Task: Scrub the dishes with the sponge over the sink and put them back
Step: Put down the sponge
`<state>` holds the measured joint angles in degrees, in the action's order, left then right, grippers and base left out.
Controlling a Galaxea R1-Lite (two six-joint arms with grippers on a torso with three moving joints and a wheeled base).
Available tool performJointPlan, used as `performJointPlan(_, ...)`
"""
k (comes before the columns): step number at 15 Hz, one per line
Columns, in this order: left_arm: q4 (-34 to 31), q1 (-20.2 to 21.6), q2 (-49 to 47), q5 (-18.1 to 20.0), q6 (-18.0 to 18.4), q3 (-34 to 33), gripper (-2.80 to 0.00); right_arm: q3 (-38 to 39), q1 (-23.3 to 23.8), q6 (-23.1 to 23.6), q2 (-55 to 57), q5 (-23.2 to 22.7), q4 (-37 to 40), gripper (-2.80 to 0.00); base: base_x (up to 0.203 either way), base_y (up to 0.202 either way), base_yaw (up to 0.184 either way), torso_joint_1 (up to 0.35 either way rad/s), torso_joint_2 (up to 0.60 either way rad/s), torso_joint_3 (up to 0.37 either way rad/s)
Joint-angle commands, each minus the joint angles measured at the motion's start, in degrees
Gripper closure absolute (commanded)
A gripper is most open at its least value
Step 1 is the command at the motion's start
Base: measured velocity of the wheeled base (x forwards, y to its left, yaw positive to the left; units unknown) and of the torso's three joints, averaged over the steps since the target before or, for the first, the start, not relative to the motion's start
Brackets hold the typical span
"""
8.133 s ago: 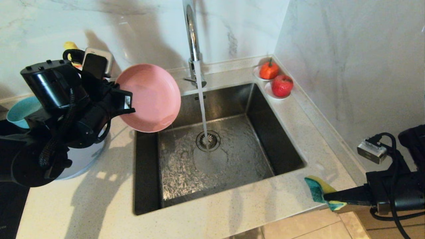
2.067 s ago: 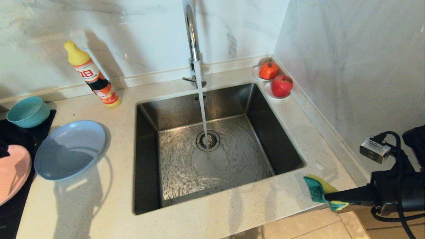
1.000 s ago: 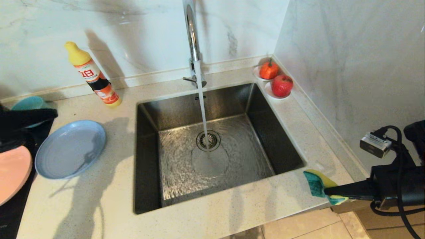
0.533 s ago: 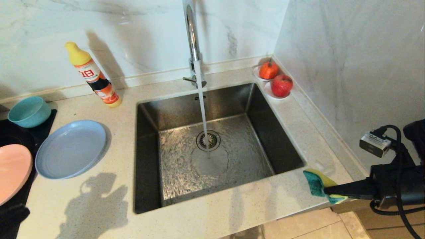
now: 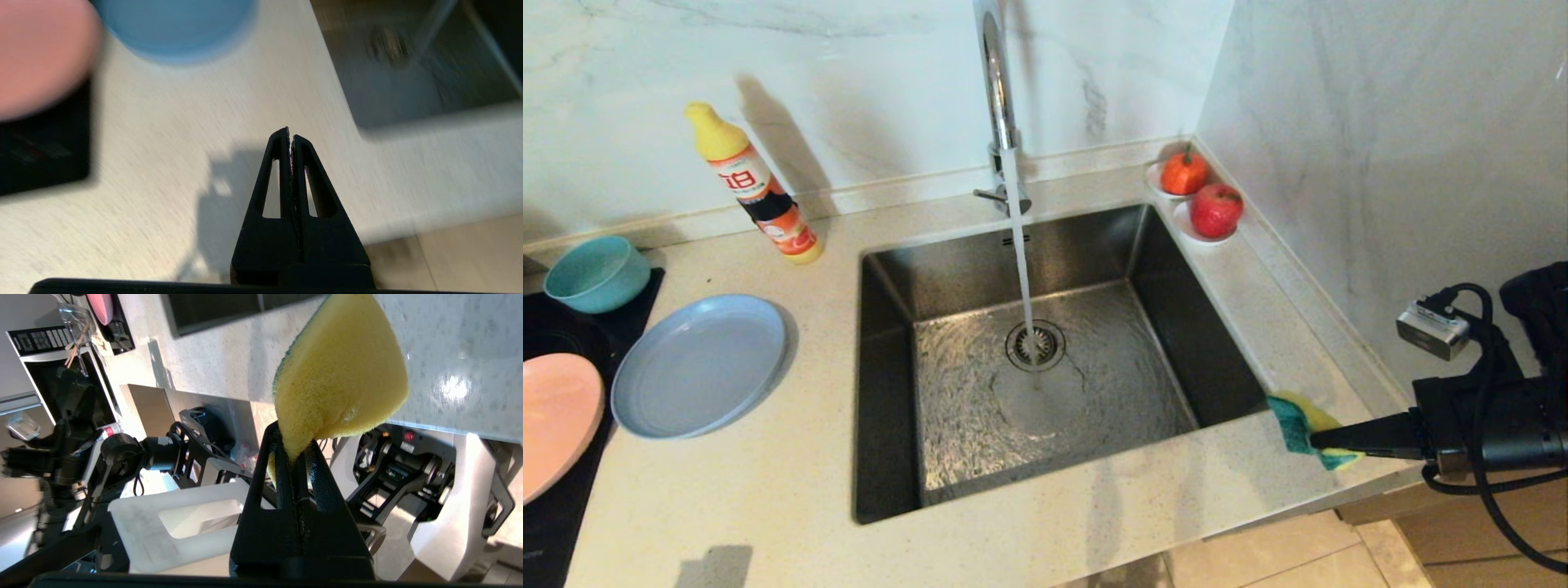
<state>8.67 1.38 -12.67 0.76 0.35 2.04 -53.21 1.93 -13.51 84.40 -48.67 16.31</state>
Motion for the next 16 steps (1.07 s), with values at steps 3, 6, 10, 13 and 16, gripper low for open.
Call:
performJointPlan(3,-2.7,-0.9,12.1,-2.1,1.4,-4.0,0.00,-3.0,-3.9,-0.1,-0.6,4.4,1.1,0.00,0.000,0.000,0.000,0.000,0.00,0.000)
performJointPlan(6,-2.4,-1.1,12.6,-1.7,1.3,-4.3,0.00,-4.5,-4.2,-0.1,-2.0,5.6,1.6,0.00,0.000,0.000,0.000,0.000,0.00,0.000)
performJointPlan(10,-1.3,-1.1,12.6,-1.7,1.1,-4.3,0.00,-6.4,-4.5,2.6,-3.5,10.8,4.9,0.00,0.000,0.000,0.000,0.000,0.00,0.000)
performJointPlan(13,-1.3,-1.1,12.6,-1.6,0.9,-4.3,0.00,-5.7,-4.4,10.3,-3.5,17.7,7.1,0.00,0.000,0.000,0.000,0.000,0.00,0.000)
performJointPlan(16,-1.3,-1.1,12.6,-1.6,0.9,-4.3,0.00,-2.7,-4.4,15.5,-3.3,21.8,7.2,0.00,0.000,0.000,0.000,0.000,0.00,0.000)
